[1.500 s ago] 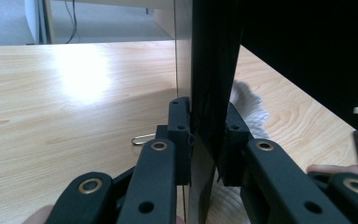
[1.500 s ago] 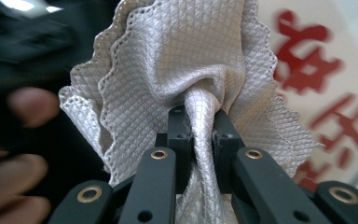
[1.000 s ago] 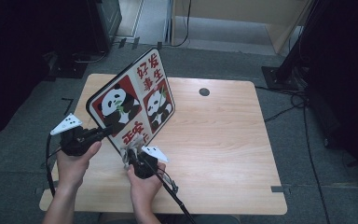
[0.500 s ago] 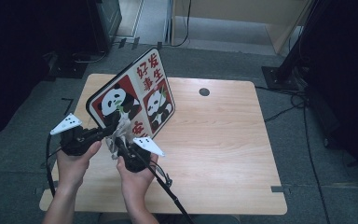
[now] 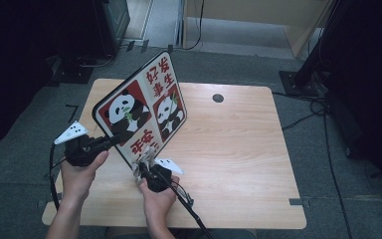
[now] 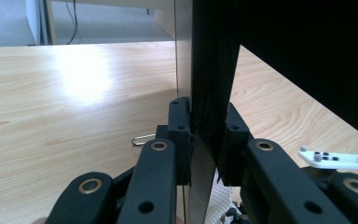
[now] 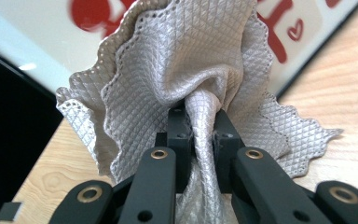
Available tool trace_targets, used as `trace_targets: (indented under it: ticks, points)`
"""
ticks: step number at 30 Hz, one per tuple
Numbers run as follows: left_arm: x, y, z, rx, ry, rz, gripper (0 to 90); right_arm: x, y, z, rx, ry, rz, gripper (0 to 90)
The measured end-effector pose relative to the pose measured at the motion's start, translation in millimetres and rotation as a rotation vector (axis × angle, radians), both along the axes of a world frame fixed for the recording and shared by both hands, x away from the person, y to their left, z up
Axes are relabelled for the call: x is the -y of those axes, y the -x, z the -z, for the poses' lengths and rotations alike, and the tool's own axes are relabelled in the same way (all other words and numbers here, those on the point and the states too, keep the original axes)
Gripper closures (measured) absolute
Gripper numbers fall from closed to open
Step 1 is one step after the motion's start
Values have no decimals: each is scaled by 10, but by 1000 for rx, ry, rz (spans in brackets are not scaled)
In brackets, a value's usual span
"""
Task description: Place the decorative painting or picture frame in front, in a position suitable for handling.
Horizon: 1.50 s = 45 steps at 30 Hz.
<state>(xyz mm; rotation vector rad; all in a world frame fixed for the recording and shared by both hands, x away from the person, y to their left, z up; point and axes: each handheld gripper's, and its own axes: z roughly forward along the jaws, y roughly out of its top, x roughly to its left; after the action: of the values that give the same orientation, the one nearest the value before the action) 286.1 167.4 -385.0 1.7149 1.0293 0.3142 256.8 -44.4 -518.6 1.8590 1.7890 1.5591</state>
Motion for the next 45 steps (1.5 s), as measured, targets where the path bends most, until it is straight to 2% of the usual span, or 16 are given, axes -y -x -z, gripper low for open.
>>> trace_targets:
  ticks: [5,7,9,11,12,16,18,22,29,36,42,43,45]
  points:
    - [-7,-2,14,-1,11,-10,797,65,-15,25,-4,39,-33,820]
    - [-3,-1,16,4,11,-11,796,73,43,-8,43,102,-62,820]
    - [-4,-1,18,6,12,-14,795,68,115,-31,96,166,-123,820]
    - [-10,-5,21,8,14,-13,794,68,203,-37,114,216,-174,820]
    - [-9,-6,21,8,17,-15,794,85,243,-24,125,222,-200,820]
    - [-3,-4,19,11,19,-14,792,99,264,43,102,205,-294,820]
    - [-2,-2,20,10,20,-15,791,79,255,46,98,183,-317,819]
    - [-7,-5,23,8,23,-14,793,15,216,57,73,159,-325,819]
    - [-26,-17,26,3,27,-16,797,-94,172,5,53,165,-321,817]
    - [-26,-15,26,3,26,-15,797,-178,168,-196,109,129,-315,817]
    - [-19,-11,25,4,27,-12,797,-286,171,-460,197,84,-327,817]
    - [-18,-10,24,4,28,-13,796,-299,174,-466,206,89,-328,816]
    - [-23,-12,26,5,27,-9,796,-303,173,-423,194,102,-335,815]
